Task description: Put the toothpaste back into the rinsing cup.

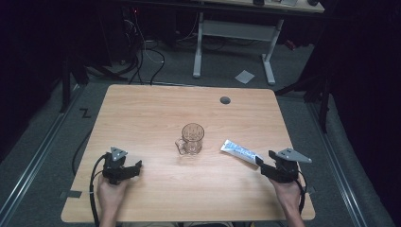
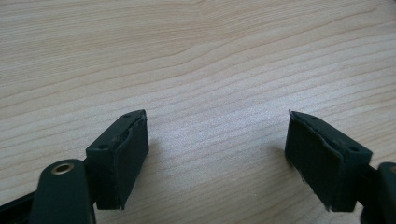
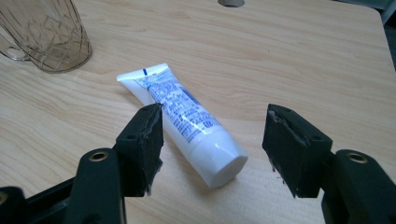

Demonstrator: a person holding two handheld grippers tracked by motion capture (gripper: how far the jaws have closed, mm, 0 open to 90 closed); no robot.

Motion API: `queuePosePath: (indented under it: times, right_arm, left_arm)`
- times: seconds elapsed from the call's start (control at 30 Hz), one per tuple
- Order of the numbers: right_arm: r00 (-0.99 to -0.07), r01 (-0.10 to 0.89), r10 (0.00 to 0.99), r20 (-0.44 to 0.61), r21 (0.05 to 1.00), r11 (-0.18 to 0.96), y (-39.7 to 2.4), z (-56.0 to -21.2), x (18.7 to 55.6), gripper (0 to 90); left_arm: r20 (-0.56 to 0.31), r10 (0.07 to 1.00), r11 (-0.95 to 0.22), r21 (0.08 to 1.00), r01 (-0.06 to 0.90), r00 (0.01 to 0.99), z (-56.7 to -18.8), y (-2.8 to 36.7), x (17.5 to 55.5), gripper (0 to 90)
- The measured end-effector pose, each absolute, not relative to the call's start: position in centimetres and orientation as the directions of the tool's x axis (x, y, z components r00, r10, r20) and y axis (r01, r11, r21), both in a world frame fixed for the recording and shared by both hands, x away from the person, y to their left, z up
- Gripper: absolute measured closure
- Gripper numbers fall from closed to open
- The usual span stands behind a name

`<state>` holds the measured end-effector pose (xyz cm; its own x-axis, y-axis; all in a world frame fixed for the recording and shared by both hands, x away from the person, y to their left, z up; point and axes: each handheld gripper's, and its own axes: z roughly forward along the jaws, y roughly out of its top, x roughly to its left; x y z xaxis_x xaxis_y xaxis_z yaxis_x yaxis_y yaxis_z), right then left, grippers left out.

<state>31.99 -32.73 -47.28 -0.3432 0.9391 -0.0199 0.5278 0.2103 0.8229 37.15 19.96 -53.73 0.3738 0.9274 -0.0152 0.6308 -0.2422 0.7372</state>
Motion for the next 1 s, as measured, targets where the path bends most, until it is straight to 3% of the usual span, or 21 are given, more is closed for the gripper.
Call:
queuePosePath:
  times: [1.0]
  right_arm:
    - [-0.51,0.574,0.854,-0.101,0.7,0.425,-29.8,-46.5,37.5,32.1]
  left_arm:
    - [-0.015,0.929,-0.239,0.737,0.632,0.369,-53.7,20.0,37.2,22.0]
